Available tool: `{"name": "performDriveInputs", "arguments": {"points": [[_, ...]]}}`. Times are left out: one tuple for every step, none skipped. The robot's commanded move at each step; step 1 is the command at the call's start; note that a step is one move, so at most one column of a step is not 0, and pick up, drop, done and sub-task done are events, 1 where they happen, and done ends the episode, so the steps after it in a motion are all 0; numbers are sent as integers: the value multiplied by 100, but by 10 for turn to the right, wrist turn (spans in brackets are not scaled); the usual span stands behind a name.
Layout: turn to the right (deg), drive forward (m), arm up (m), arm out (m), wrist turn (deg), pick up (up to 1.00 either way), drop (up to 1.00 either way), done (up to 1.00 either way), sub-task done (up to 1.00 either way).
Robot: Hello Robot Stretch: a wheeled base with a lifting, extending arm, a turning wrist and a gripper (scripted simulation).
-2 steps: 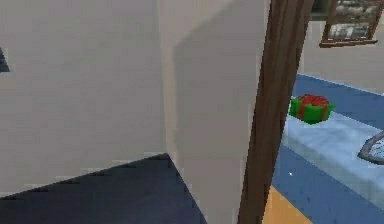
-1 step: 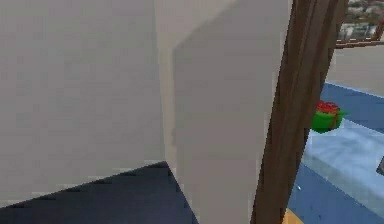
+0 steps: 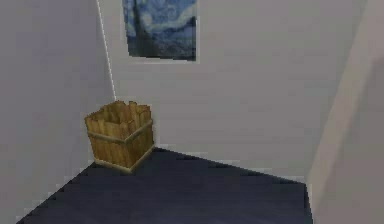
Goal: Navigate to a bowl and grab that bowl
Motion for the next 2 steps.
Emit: {"name": "performDriveInputs", "arguments": {"points": [[-30, 0, 0, 0, 0, 0, 0, 0, 0], [0, 5, 0, 0, 0, 0, 0, 0, 0]]}}
